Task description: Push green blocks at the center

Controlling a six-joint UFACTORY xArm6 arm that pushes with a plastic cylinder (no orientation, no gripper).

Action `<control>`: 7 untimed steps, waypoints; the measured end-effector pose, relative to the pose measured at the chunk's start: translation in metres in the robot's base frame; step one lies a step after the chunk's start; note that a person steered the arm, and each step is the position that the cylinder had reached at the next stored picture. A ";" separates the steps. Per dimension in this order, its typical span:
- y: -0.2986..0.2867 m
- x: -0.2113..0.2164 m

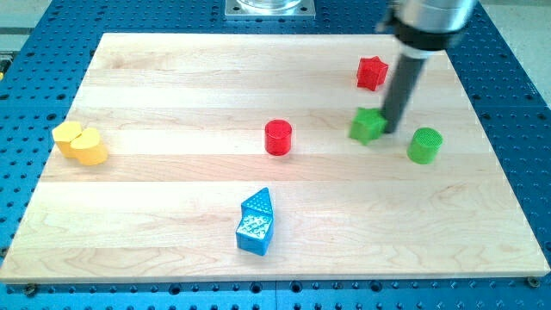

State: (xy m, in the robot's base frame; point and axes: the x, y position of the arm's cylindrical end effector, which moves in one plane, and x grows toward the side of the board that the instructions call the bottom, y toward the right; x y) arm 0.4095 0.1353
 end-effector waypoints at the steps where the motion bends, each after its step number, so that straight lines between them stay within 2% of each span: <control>1: -0.011 -0.001; 3: 0.120 0.011; 4: 0.079 0.060; 5: 0.018 0.065; 6: -0.068 0.064; 7: -0.034 0.073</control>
State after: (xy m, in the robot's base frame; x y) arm 0.4827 0.1015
